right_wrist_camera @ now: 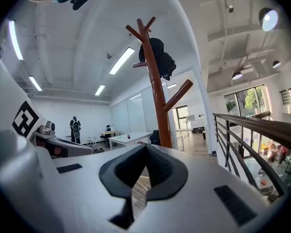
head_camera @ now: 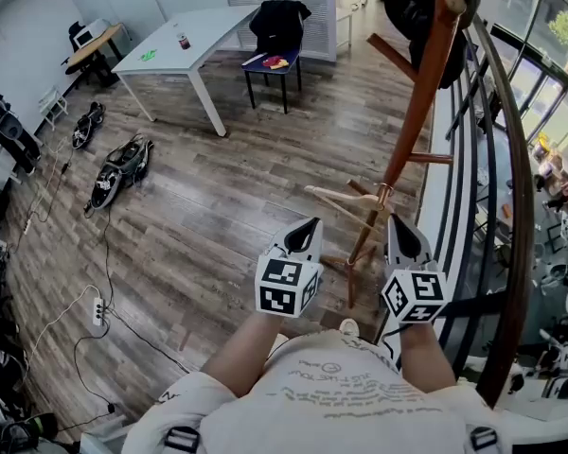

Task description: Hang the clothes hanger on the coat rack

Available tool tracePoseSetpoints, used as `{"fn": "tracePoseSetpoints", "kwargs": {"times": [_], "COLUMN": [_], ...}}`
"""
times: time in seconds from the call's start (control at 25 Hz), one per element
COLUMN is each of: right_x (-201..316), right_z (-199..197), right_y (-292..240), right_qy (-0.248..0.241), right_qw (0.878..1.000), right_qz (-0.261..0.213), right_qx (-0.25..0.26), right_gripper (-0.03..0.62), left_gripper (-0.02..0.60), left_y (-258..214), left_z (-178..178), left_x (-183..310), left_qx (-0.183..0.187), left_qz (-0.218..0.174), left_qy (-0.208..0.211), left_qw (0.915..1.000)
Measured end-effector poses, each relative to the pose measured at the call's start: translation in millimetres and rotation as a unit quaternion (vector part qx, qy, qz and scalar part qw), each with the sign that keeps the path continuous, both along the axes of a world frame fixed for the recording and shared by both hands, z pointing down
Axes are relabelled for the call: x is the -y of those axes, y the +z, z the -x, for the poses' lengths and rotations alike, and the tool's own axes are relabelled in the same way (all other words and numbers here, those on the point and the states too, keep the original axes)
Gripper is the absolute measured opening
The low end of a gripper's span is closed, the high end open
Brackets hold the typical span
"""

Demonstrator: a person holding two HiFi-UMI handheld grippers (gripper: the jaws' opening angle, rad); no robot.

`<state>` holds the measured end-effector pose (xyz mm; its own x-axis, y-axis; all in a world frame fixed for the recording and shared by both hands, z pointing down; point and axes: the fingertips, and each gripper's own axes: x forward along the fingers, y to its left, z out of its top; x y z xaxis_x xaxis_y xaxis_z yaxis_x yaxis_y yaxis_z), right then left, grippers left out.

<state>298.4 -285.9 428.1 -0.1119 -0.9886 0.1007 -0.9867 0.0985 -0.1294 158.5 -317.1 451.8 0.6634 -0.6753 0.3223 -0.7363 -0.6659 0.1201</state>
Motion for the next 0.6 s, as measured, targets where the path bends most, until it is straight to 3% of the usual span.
{"fn": "tracePoseSetpoints", "kwargs": {"times": [0.6], "right_x": [1], "right_z": [-3], "right_y": [17], "right_qy": [-0.006], "right_qw": [1.0], "right_qz": [0.021], "right_qx": [-0.005], "right_gripper": [0.0], "left_gripper": [0.004], "left_y": [6], "left_z": [-10], "left_x": [0], "left_qx": [0.0], "left_qz": [0.001], "left_qy": [0.009], "left_qw": [1.0]}}
